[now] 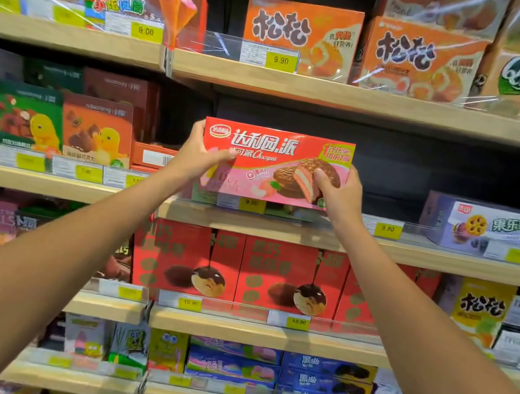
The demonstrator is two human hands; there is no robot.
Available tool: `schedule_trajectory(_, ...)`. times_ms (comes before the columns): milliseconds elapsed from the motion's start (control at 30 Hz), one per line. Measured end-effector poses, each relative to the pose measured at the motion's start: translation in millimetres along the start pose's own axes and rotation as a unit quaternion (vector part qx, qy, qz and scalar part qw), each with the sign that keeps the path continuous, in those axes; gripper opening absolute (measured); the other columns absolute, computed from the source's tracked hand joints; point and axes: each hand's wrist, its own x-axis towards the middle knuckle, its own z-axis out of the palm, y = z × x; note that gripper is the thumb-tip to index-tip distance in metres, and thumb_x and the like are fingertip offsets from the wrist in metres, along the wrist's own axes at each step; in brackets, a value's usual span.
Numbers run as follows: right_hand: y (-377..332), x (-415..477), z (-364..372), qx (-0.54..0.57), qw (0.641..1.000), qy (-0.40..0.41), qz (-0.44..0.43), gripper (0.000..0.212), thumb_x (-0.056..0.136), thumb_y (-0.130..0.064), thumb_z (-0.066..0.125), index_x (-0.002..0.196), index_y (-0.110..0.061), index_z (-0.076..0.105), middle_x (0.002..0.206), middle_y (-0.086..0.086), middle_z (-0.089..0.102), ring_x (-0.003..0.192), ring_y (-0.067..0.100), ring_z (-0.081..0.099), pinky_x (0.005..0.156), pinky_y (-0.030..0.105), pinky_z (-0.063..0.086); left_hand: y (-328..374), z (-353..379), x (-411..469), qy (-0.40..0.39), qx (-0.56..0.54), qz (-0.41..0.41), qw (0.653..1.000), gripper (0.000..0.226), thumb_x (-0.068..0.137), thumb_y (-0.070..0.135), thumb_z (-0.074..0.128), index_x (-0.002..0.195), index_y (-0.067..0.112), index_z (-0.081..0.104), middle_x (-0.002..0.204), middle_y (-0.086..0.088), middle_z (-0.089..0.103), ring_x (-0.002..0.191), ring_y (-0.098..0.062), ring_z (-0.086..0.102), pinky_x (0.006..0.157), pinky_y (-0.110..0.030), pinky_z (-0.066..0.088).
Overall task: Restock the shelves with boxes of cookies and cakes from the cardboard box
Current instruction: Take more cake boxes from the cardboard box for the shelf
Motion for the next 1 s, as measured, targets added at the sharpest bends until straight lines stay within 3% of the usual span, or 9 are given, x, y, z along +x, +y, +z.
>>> schedule_trajectory(133, 6.0, 8.8, 7.2, -0.001, 1.0, 0.002, 0.009, 0.042, 0.088, -0.025, 0.066, 0.125, -0.012, 0.05, 0.11, -0.001, 0.06, 0.099, 0.011, 0.059, 0.072, 0.014, 0.047, -1.1, 3.2, 12.5, 0.019, 0.016, 0.027, 0.999, 0.066, 0.084, 0.016, 0.068, 0.138, 0.009, 0.031, 0.122, -0.005, 0.051, 0.111, -0.013, 0.052, 0.093, -0.028, 0.045)
schedule_trajectory(233, 11.7, 12.2, 10.3, -0.018, 1.0, 0.006, 0.001, 0.042, 0.088, -0.025, 0.065, 0.125, -0.012, 0.05, 0.112, 0.0, 0.06, 0.1, 0.011, 0.058, 0.08, 0.021, 0.048, -7.8, 1.9, 22.0, 0.023, 0.073, 0.036, 0.996, 0.068, 0.083, 0.027, 0.07, 0.137, 0.015, 0.032, 0.131, -0.011, 0.05, 0.117, -0.021, 0.053, 0.099, -0.036, 0.046)
schedule_trajectory(400, 15.2, 13.8, 17.4, -0.052, 0.999, 0.004, -0.013, 0.039, 0.089, -0.025, 0.065, 0.125, -0.017, 0.05, 0.108, -0.007, 0.058, 0.096, 0.006, 0.056, 0.072, 0.011, 0.043, -20.4, 5.1, 21.7, 0.066, 0.134, 0.039, 0.988, 0.064, 0.083, 0.027, 0.069, 0.136, 0.017, 0.035, 0.127, -0.013, 0.047, 0.114, -0.02, 0.05, 0.097, -0.032, 0.041)
schedule_trajectory(533, 14.8, 17.8, 24.6, -0.063, 0.998, 0.002, 0.004, 0.038, 0.088, -0.026, 0.065, 0.122, -0.017, 0.051, 0.109, -0.004, 0.06, 0.096, 0.009, 0.057, 0.08, 0.02, 0.045, -19.7, 7.6, 20.3, 0.088, 0.148, 0.039, 0.984, 0.072, 0.084, 0.026, 0.068, 0.142, 0.015, 0.025, 0.131, -0.013, 0.042, 0.119, -0.021, 0.047, 0.097, -0.036, 0.043)
schedule_trajectory(667, 12.1, 21.1, 29.7, -0.082, 0.996, 0.007, 0.035, 0.037, 0.088, -0.028, 0.066, 0.12, -0.015, 0.053, 0.113, 0.002, 0.062, 0.1, 0.014, 0.059, 0.087, 0.028, 0.048, -13.0, 6.9, 19.8, 0.09, 0.158, 0.025, 0.983, 0.071, 0.086, 0.024, 0.068, 0.141, 0.012, 0.025, 0.134, -0.014, 0.04, 0.123, -0.021, 0.043, 0.089, -0.027, 0.039)
schedule_trajectory(800, 14.5, 15.7, 34.2, -0.109, 0.993, 0.006, 0.047, 0.033, 0.087, -0.026, 0.067, 0.116, -0.015, 0.055, 0.107, 0.002, 0.063, 0.096, 0.016, 0.059, 0.087, 0.035, 0.052, -23.1, 4.2, 15.4, 0.087, 0.136, -0.004, 0.987, 0.068, 0.082, 0.019, 0.07, 0.136, 0.01, 0.031, 0.129, -0.016, 0.044, 0.124, -0.027, 0.043, 0.1, -0.038, 0.041)
schedule_trajectory(1000, 11.0, 6.8, 37.9, -0.207, 0.975, -0.012, 0.079, 0.043, 0.085, -0.016, 0.066, 0.12, -0.004, 0.045, 0.119, 0.012, 0.059, 0.111, 0.026, 0.056, 0.08, 0.027, 0.04, -46.7, 4.4, 3.6, 0.048, 0.157, -0.016, 0.986, 0.079, 0.083, 0.011, 0.066, 0.146, 0.012, 0.018, 0.138, -0.014, 0.041, 0.13, -0.027, 0.04, 0.108, -0.045, 0.039)
